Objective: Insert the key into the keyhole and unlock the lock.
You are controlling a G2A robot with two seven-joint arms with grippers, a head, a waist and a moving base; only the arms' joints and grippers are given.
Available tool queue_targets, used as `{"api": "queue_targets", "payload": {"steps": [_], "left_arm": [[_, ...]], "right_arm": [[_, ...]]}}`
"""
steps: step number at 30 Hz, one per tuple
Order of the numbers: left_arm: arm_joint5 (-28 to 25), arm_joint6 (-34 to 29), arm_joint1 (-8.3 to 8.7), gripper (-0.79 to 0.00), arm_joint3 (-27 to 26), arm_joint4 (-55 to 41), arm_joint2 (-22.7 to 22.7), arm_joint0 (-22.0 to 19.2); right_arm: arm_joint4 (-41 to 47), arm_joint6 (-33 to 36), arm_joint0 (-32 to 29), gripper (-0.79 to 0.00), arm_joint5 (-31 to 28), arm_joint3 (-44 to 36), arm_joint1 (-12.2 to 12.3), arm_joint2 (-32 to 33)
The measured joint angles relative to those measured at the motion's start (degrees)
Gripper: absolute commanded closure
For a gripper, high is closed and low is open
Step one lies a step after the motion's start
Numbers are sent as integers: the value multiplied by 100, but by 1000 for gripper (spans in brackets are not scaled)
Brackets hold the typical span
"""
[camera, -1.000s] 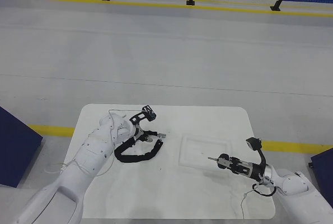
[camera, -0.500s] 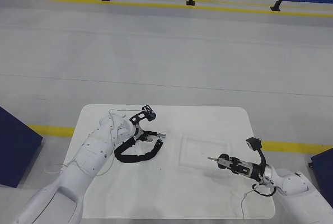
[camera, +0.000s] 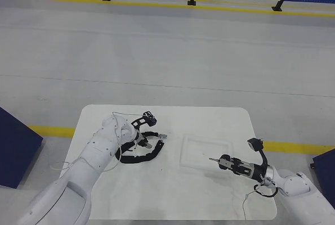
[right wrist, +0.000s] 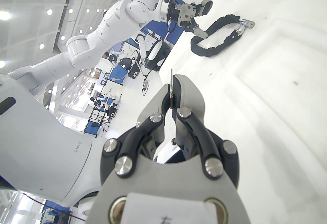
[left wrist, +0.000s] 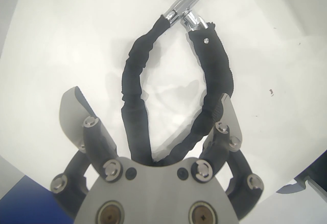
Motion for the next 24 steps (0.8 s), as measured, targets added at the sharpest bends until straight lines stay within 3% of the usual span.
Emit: {"api": "queue_targets", "payload": {"steps": [11, 24], "left_arm": [[172, 126, -468, -785, 844, 158, 317, -265], [180, 117, -483, -785, 873, 155, 322, -273]], "right_arm": [[0, 0, 0, 0, 0, 0, 0, 0], [0, 0, 0, 0, 0, 0, 0, 0]]}}
